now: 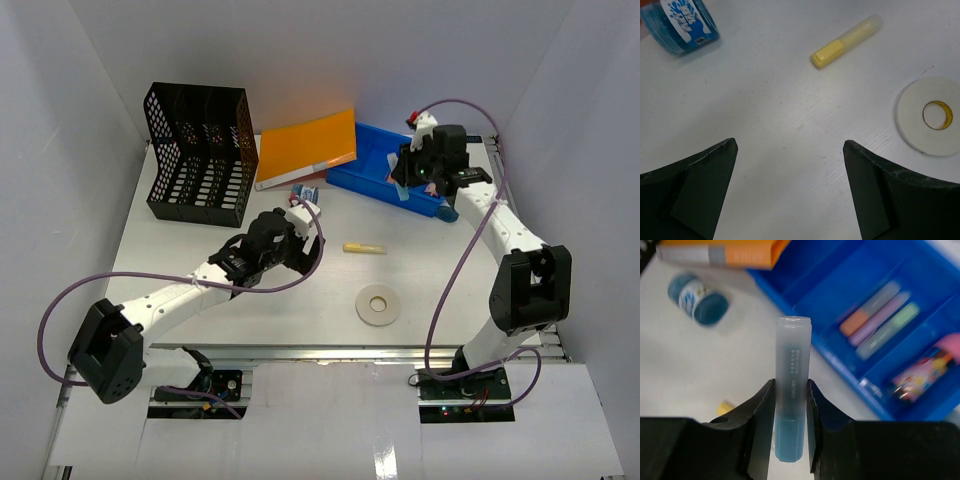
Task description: Organize the desk
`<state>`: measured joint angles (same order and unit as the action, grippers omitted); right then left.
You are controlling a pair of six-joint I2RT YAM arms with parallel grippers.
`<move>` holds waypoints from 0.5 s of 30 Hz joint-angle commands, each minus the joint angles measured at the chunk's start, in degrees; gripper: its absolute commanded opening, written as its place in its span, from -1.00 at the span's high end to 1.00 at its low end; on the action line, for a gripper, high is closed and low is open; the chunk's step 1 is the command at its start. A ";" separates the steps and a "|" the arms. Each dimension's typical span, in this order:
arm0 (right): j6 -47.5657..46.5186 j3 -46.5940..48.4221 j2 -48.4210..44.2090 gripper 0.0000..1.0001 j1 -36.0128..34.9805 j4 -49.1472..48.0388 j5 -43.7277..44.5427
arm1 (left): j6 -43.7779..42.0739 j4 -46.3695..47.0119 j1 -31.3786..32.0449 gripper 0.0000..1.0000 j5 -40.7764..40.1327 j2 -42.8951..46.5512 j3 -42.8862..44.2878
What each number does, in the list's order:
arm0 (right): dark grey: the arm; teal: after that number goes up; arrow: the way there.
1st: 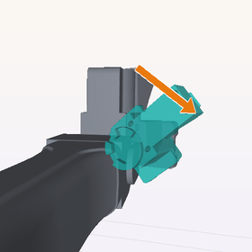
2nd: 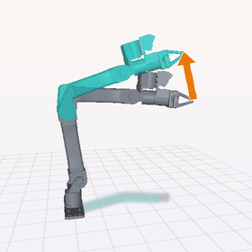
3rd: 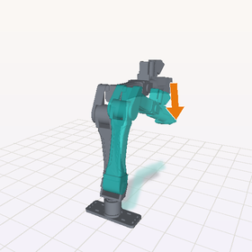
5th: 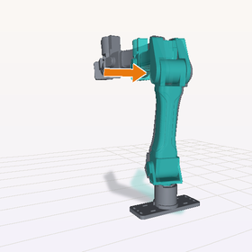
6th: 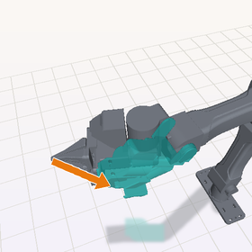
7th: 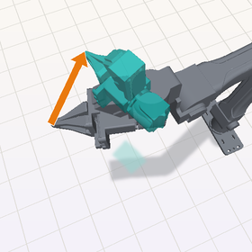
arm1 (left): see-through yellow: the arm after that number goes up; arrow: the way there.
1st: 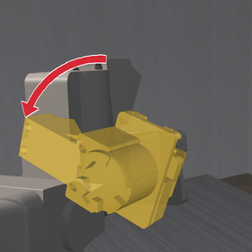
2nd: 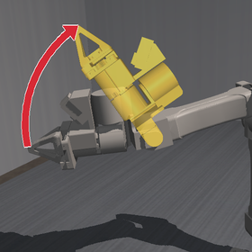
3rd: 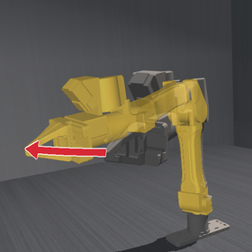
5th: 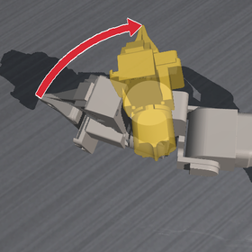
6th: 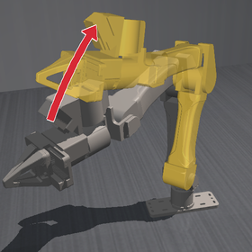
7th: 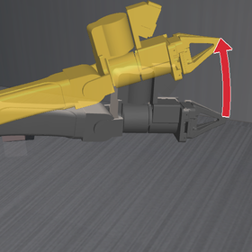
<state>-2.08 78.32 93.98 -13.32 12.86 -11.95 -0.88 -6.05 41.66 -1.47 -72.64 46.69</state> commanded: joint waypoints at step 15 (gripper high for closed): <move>17.65 26.46 31.46 0.75 6.20 -13.20 14.06 | -0.29 0.93 -0.80 -0.96 10.74 -6.38 1.25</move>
<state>12.52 100.73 124.38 -6.85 3.70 -0.36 0.83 -7.14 41.20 5.31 -78.62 46.98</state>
